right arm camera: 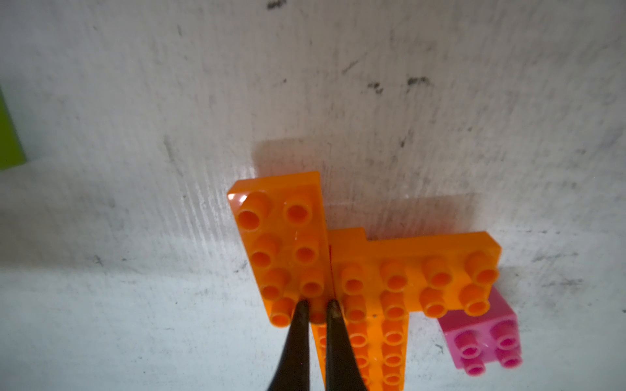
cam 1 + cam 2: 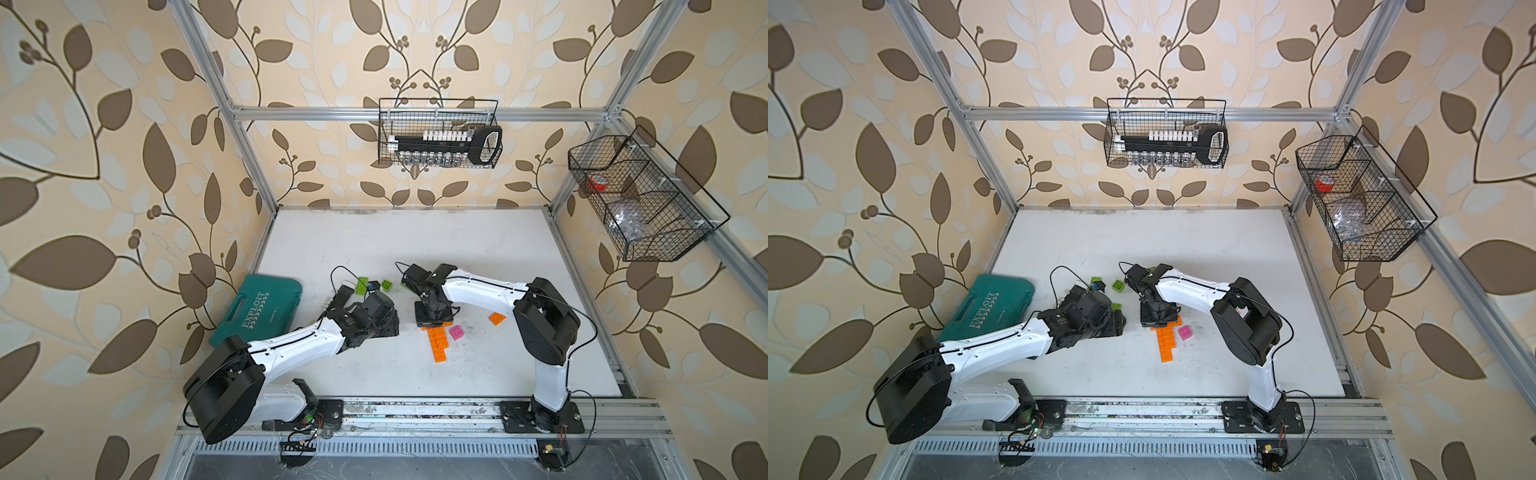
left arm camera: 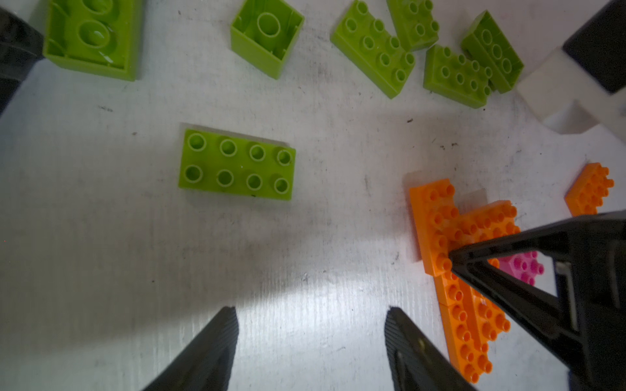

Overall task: Assemble a small pinwheel with lego
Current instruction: Assemble the lego brick with the lego brick.

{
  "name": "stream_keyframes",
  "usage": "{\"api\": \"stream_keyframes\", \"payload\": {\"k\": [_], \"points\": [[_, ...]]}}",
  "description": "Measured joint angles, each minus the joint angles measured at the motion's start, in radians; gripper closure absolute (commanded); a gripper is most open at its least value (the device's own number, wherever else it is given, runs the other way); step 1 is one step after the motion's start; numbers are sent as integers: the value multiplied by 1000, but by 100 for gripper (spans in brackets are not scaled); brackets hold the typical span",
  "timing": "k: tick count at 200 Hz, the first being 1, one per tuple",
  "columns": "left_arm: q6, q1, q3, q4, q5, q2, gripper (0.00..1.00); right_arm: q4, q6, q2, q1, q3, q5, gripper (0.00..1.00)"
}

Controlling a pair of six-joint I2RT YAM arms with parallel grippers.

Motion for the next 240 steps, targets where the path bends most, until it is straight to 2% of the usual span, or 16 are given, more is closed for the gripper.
{"api": "stream_keyframes", "payload": {"k": [60, 111, 139, 179, 206, 240], "points": [[0, 0, 0, -6, 0, -15, 29, -3, -4, -2, 0, 0, 2, 87], [0, 0, 1, -14, 0, -19, 29, -11, -7, -8, 0, 0, 4, 84], [0, 0, 8, -32, 0, -19, 27, -10, -15, -31, 0, -4, 3, 78], [24, 0, 64, -72, -3, -13, 25, 14, -26, -150, -3, -28, 11, 73], [73, 0, 140, -78, 1, 32, 26, 30, -26, -232, -29, -64, 23, 72], [173, -41, 274, -105, 16, 163, 26, 71, -38, -360, -156, -204, 23, 67]]}}
